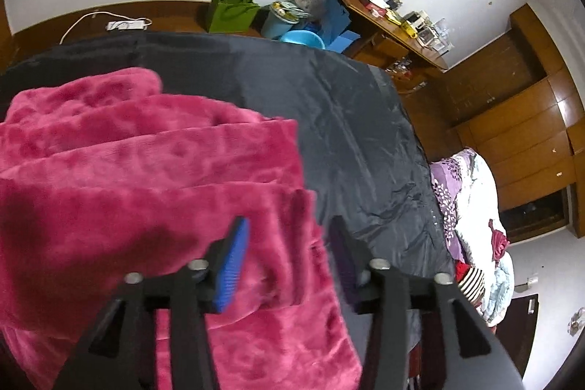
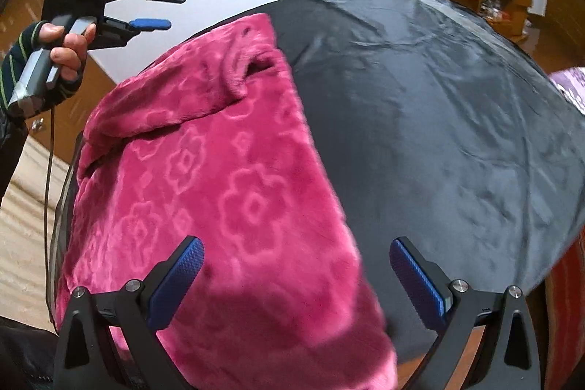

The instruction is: Fold clothes

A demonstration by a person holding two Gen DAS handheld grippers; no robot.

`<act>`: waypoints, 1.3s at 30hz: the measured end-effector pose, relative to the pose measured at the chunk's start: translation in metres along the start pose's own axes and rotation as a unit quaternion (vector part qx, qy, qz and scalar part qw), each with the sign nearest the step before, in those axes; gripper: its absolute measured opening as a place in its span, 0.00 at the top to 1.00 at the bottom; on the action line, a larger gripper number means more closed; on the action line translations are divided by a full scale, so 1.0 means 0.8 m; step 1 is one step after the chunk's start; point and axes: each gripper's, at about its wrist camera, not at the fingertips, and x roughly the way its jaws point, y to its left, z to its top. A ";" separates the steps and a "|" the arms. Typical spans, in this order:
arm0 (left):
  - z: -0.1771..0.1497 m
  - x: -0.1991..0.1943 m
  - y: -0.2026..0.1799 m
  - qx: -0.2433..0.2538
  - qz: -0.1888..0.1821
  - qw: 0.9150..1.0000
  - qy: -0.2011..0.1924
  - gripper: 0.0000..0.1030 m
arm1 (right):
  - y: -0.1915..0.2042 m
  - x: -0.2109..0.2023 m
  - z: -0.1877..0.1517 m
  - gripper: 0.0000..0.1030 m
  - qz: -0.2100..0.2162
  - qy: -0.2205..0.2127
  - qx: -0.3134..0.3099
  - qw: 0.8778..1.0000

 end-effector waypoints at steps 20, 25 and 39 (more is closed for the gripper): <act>-0.068 -0.120 0.306 -0.178 0.136 0.973 -0.060 0.30 | 0.120 0.108 0.247 0.00 0.062 -0.027 -0.103 0.992; -0.060 -0.102 0.323 -0.171 0.153 0.972 -0.054 0.29 | 0.112 0.174 0.272 0.00 0.034 0.012 -0.087 0.996; -0.041 -0.056 0.359 -0.187 0.153 0.970 -0.031 0.24 | 0.112 0.174 0.282 0.87 0.027 0.006 -0.098 0.995</act>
